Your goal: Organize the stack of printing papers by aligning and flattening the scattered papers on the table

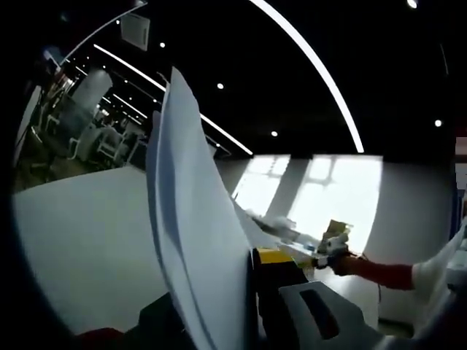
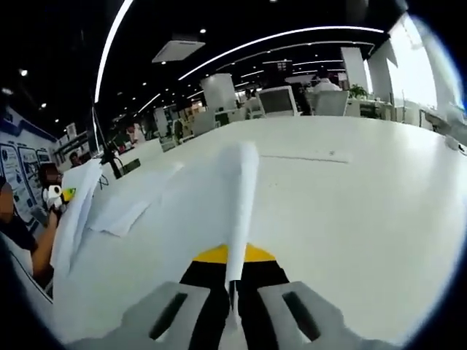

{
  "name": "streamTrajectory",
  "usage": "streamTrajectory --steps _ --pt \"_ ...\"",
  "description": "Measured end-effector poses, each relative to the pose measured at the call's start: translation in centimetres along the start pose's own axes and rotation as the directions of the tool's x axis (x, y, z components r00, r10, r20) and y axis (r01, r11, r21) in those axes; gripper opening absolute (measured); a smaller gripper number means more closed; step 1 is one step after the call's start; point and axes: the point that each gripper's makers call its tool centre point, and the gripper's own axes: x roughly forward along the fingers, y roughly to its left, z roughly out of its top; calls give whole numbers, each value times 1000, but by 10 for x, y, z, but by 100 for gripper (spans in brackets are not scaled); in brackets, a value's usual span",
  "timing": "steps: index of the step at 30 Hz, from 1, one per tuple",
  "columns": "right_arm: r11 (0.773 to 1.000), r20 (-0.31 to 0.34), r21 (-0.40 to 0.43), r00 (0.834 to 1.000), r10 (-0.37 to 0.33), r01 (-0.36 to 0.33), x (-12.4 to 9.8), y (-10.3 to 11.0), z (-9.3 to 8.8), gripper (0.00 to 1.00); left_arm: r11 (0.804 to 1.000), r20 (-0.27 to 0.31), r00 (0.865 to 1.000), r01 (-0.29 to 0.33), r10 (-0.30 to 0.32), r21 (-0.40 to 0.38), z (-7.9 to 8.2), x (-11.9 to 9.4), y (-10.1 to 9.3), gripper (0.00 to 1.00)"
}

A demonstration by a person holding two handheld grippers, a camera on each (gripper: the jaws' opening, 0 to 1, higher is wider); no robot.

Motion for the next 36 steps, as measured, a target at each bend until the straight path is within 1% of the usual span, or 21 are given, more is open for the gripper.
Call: streamTrajectory --steps 2,7,16,18,22,24,28,36 --pt "1000 0 -2 1000 -4 4 -1 2 -1 0 1000 0 1000 -1 1 -1 0 0 0 8" --pt "1000 -4 -5 1000 -1 1 -1 -6 3 0 1000 -1 1000 -1 1 0 0 0 0 8" --pt "1000 -15 -13 1000 -19 19 -7 -12 8 0 1000 -2 1000 -3 3 -1 -1 1 0 8" --pt "1000 -14 -18 1000 -23 22 -11 -5 6 0 1000 -3 1000 -5 5 -1 -1 1 1 8" --pt "999 -16 -18 999 -33 33 -14 -6 6 0 1000 -4 1000 -6 6 -1 -1 1 2 8" --pt "999 -20 -18 999 -41 41 -18 -2 4 0 1000 -5 1000 -7 7 -2 0 1 3 8" --pt "999 -15 -26 999 -45 45 -24 -5 11 0 1000 -7 1000 -10 10 -2 0 2 5 8" --pt "998 -1 -41 999 -50 50 -33 2 21 0 1000 -8 1000 -12 12 -3 0 2 6 8"
